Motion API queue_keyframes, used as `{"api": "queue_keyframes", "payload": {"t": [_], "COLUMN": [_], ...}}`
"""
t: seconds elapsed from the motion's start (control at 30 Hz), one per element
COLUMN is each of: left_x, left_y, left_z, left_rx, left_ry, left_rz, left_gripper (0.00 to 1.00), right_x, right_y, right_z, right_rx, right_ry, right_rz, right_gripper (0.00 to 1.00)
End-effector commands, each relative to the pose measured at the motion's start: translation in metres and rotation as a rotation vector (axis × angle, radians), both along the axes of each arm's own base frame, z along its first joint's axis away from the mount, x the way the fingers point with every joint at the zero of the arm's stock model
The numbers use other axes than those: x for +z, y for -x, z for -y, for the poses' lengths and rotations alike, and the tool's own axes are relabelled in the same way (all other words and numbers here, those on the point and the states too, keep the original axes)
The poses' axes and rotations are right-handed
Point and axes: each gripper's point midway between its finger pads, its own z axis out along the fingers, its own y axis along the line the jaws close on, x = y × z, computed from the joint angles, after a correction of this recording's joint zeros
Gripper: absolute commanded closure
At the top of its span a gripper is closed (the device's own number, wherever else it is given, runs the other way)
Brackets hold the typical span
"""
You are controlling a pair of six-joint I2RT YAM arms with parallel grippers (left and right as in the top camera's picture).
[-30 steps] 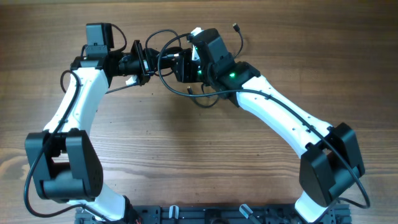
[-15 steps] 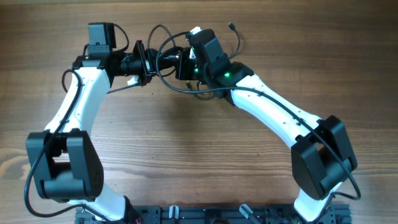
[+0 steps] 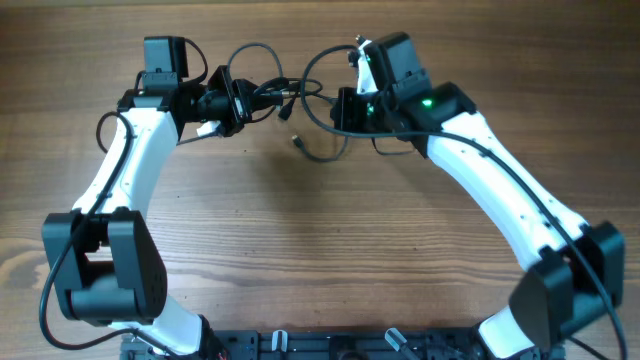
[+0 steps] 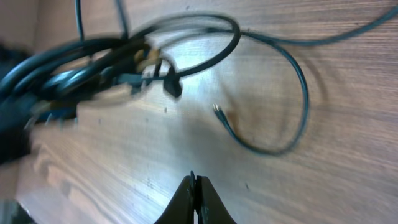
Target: Untangle cables
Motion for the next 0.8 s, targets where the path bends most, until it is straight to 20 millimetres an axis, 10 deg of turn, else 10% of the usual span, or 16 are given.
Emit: {"api": "queue_keyframes", "payload": {"t": [0.0, 0.27, 0.77], "left_x": [-0.003, 0.028, 0.015], "left_y": [-0.013, 0.03, 0.056], "left_z": [-0.02, 0.029, 0.043], "left_rx": [-0.219, -0.889, -1.005], "left_ry": [-0.347, -0.376, -0.338], "left_rz": [0.438, 1.398, 1.39], "left_gripper": [0.96, 0.96, 0.96], "right_x": [0.026, 0.051, 0.119], "right_y": [0.014, 0.024, 0.041], "right_z": [0.004, -0.005, -0.025], "right_rx": [0.11, 0.26, 0.347], "right_ry": [0.03, 0.002, -0.116], "right_rz": [0.1, 0.222, 0.355], "right_gripper": [0.96, 0.75, 0.55]}}
